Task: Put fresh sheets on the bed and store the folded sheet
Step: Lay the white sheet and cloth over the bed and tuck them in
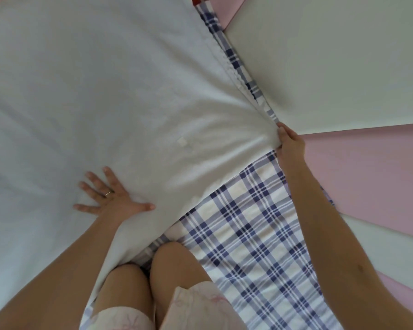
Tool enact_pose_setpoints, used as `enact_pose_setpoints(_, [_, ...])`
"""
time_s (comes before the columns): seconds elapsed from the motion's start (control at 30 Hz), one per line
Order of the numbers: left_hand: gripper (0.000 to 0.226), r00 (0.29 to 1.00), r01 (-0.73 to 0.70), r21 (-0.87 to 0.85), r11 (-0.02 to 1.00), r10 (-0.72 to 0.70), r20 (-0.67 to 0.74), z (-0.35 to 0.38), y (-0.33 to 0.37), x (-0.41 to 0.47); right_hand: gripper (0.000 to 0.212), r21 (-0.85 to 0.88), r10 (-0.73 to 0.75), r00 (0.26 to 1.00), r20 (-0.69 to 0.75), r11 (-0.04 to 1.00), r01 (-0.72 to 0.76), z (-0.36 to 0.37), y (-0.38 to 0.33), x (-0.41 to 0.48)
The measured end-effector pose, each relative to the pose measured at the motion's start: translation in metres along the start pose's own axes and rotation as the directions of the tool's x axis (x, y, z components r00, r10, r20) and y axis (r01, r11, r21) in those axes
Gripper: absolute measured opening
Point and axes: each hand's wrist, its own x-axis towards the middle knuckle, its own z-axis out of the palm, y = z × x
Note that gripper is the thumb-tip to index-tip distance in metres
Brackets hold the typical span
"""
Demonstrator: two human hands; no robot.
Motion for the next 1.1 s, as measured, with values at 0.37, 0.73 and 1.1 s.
enact_pose_setpoints(0.37, [0.156,0.997,-0.024,0.006,1.0,0.024,-0.076,0.01,-0.007,0.003,0.038,-0.406,-0.332,0.866,-0.374,0.898,0.169,0.005,-0.005,-0.012])
enact_pose_setpoints(0.73, [0.099,0.497,-0.656,0.442,0.612,0.791,-0.357,0.08,-0.046,0.005,0.048,0.265,0.163,-0.211,0.964,-0.513,0.816,0.226,0.109,-0.105])
enact_pose_setpoints(1.1, [0.147,0.83,-0.002,-0.655,0.756,-0.364,-0.423,-0.126,-0.064,0.064,0.069,-0.619,-0.339,0.518,0.785,-0.428,0.659,0.263,0.003,-0.012])
